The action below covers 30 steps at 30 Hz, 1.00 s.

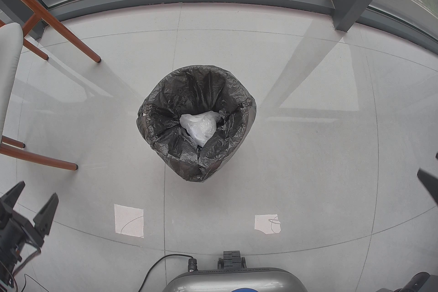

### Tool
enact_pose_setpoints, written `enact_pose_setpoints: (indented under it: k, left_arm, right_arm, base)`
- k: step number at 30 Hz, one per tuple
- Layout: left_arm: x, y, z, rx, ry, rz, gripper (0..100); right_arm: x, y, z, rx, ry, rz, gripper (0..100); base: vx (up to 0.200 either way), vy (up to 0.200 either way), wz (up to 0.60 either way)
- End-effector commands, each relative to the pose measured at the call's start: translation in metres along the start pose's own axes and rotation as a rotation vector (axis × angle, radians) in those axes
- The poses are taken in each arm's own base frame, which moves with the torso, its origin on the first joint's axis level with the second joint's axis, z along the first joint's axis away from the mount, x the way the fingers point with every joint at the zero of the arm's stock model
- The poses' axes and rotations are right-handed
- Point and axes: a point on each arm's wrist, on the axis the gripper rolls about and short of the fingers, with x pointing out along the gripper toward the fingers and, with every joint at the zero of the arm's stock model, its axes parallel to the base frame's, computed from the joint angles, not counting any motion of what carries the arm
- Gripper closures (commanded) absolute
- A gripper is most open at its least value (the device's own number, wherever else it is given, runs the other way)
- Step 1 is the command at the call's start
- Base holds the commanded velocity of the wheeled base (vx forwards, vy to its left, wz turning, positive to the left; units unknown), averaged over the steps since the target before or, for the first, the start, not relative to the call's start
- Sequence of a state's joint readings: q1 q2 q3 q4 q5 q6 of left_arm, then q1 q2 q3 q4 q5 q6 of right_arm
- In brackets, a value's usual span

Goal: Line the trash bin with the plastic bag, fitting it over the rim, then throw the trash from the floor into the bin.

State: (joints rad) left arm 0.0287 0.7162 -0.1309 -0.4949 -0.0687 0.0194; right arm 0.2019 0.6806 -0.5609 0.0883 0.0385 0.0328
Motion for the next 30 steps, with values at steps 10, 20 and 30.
enact_pose_setpoints:
  k: [10,20,30]
  left_arm:
    - [-0.0702,-0.008,-0.0766,0.009,-0.047,0.006,0]
    - [-0.0701,-0.0079,-0.0767,-0.015,-0.044,0.002,0]
    - [-0.0781,-0.0109,-0.0786,0.141,-0.152,-0.234,0]
  right_arm:
    - [-0.0403,-0.0006,-0.1574,-0.007,-0.219,-0.246,0]
    - [-0.0402,-0.0003,-0.1574,-0.007,-0.219,-0.252,0]
    - [-0.0402,-0.0003,-0.1575,-0.007,-0.218,-0.251,0]
  base:
    - [0.0,0.0,0.0]
    - [0.0,0.0,0.0]
    - [0.0,0.0,0.0]
